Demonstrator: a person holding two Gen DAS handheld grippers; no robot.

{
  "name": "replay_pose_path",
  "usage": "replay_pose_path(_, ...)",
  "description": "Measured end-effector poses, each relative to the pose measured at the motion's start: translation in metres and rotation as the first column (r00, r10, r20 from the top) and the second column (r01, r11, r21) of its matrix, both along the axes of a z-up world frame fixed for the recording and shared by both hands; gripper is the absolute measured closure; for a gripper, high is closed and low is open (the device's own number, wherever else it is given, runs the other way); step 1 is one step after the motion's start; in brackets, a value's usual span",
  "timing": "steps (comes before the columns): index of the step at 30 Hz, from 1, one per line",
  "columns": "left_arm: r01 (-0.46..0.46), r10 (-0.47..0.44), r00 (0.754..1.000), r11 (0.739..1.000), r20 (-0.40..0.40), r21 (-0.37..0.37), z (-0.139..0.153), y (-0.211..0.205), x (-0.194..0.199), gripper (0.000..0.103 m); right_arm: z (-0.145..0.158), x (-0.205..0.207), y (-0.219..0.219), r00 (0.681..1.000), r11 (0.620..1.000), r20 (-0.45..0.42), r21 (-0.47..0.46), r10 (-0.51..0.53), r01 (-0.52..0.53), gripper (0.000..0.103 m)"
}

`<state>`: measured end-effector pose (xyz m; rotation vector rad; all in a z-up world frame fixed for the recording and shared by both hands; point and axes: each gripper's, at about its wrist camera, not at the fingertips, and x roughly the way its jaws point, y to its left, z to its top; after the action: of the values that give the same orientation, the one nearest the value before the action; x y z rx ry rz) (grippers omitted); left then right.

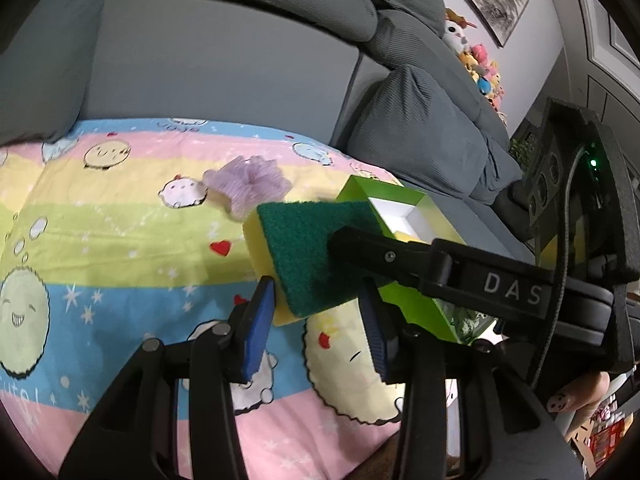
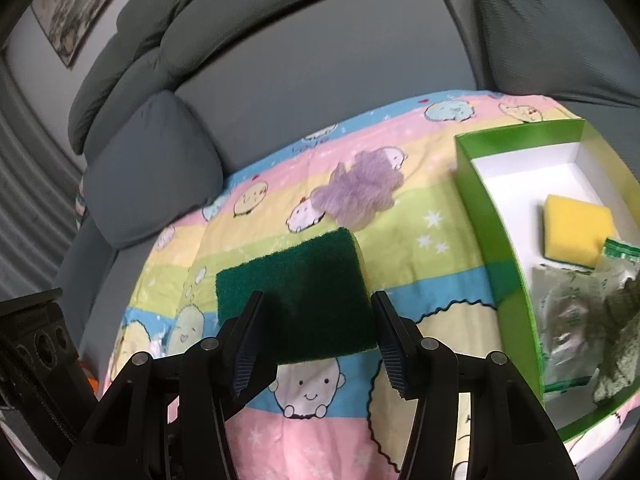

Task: Organize objects
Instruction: 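Lift the scrub sponge with the right tool, then carry the scrub sponge with the right tool over the white box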

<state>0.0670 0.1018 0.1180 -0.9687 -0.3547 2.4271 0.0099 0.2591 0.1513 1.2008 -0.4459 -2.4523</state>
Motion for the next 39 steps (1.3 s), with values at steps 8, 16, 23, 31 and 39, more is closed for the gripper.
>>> replay_pose_path(8, 0.068, -0.069, 0.997, 0.997, -0.036, -0.04, 0.024, 0.032, -0.016, 0.064, 0.02, -0.004, 0.036, 0.996, 0.996, -0.035, -0.051, -0.08, 0.078, 0.047)
replay_pose_path(16, 0.146, -0.148, 0.985, 0.989, -0.083, -0.038, 0.06, 0.068, -0.04, 0.066, 0.061, -0.014, 0.072, 0.98, 0.986, -0.104, -0.042, -0.167, 0.164, 0.047)
replay_pose_path(23, 0.23, -0.237, 0.965, 0.971, -0.115, -0.07, 0.071, 0.118, -0.057, 0.067, 0.063, -0.019, 0.118, 0.951, 0.959, -0.137, -0.097, -0.276, 0.265, 0.047)
replay_pose_path(31, 0.338, -0.341, 0.939, 0.939, -0.042, -0.06, 0.04, 0.167, -0.081, 0.068, 0.029, -0.026, 0.171, 0.911, 0.905, -0.04, -0.142, -0.41, 0.401, 0.047)
replay_pose_path(39, 0.383, -0.381, 0.924, 0.922, 0.033, -0.05, 0.015, 0.2, -0.1, 0.068, 0.001, -0.038, 0.2, 0.869, 0.86, 0.052, -0.122, -0.493, 0.495, 0.047)
